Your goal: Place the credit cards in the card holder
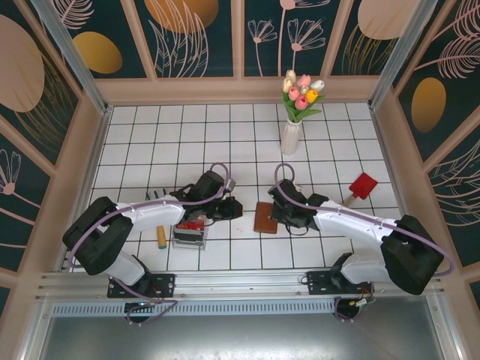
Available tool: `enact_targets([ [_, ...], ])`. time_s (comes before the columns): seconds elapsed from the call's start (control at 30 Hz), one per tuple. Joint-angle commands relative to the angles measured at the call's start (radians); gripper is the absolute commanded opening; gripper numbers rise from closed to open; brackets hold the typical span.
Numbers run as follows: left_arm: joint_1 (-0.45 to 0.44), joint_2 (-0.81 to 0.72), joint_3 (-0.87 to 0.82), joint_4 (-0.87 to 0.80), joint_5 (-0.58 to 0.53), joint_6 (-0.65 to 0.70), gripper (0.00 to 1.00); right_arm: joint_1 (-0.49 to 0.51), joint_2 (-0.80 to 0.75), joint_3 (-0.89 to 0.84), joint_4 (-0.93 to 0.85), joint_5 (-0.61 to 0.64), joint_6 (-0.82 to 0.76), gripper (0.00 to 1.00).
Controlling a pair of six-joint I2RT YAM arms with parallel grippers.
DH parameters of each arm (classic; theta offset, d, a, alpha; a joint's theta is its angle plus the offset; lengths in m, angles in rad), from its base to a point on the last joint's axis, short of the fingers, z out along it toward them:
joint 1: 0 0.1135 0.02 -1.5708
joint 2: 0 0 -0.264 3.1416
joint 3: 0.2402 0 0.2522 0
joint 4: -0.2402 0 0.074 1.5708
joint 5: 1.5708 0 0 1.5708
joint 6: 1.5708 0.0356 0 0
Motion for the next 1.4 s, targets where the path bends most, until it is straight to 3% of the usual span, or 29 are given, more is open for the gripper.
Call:
enact_targets([
  [0.0,0.0,0.025,0.049,0.012,0.041,0.037,0.3,-0.005,0.002,-0.008,-0.022,-0.013,-0.007,0.24],
  [0.07,-0.005,0.05,0.073,0.007,0.049,0.044,0.36,-0.014,0.01,-0.02,-0.023,-0.018,-0.006,0.29],
  [0.37,-0.049,0.128,0.187,-0.071,0.012,0.092,0.48,-0.072,0.002,-0.046,-0.061,0.006,-0.012,0.28],
  [0.63,-0.067,0.164,0.24,-0.131,-0.044,0.099,0.58,-0.104,-0.079,-0.085,0.043,-0.1,-0.054,0.08],
  [0.87,-0.067,0.148,0.25,-0.153,-0.086,0.094,0.67,-0.112,-0.272,-0.122,0.209,-0.256,-0.046,0.07],
  [1.37,-0.068,0.127,0.25,-0.159,-0.097,0.117,0.69,-0.114,-0.26,-0.11,0.257,-0.341,-0.067,0.07],
])
